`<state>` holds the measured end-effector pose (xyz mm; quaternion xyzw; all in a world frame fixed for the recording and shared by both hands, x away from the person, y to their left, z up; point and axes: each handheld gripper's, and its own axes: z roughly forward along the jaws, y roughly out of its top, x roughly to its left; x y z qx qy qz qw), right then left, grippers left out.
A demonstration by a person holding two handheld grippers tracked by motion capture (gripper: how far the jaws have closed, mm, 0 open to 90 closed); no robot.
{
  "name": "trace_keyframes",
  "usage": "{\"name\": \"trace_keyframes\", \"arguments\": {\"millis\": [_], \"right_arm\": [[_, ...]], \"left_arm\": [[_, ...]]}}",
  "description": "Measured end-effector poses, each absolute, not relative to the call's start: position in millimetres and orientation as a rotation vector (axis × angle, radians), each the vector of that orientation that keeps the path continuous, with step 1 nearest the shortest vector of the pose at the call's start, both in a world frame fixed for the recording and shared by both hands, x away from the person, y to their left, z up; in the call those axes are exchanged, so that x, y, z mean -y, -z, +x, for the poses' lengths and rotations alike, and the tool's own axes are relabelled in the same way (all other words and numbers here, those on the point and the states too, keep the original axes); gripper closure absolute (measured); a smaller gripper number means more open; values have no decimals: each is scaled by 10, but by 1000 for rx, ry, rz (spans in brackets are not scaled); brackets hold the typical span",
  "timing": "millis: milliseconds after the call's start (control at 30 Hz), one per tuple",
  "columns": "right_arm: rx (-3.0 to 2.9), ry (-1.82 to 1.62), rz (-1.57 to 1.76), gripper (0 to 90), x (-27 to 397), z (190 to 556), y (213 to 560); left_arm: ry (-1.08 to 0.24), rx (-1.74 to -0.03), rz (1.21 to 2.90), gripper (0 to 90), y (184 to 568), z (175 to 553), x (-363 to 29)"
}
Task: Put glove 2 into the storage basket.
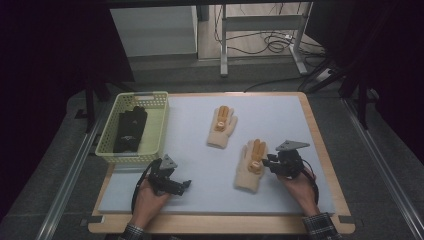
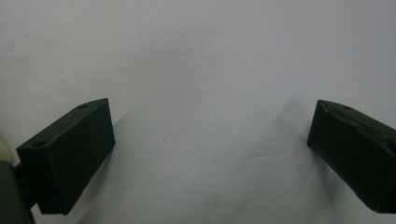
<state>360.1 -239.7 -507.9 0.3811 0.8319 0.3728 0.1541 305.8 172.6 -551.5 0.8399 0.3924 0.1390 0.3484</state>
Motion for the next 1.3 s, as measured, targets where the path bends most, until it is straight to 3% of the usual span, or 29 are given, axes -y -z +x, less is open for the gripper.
{"name": "trace_keyframes", "arguments": {"millis": [133,167,200,233,267,300,733,1300], "right_arm": [[-2392,-955,1068,567,2279,3604,5219],[-2379,-980,1071,636,2282,3594,5240],[-2379,-980,1071,636,2282,3594,5240],[-2385,-1058,1098,801,2305,3575,5274],[-2385,-1058,1098,801,2305,3575,5274],[-2384,-1081,1087,865,2287,3534,5294],[-2393,-1051,1022,871,2151,3465,4918],[-2512,-1049,864,829,1293,3638,4697]], "left_arm": [[-361,-1017,2177,7,5515,3058,-1726],[-361,-1017,2177,6,5515,3058,-1726],[-361,-1017,2177,6,5515,3058,-1726],[-361,-1017,2177,6,5515,3058,-1725],[-361,-1017,2177,6,5515,3058,-1725],[-361,-1017,2177,6,5515,3058,-1725],[-360,-1017,2178,7,5515,3058,-1725],[-363,-1016,2176,6,5516,3059,-1726]]}}
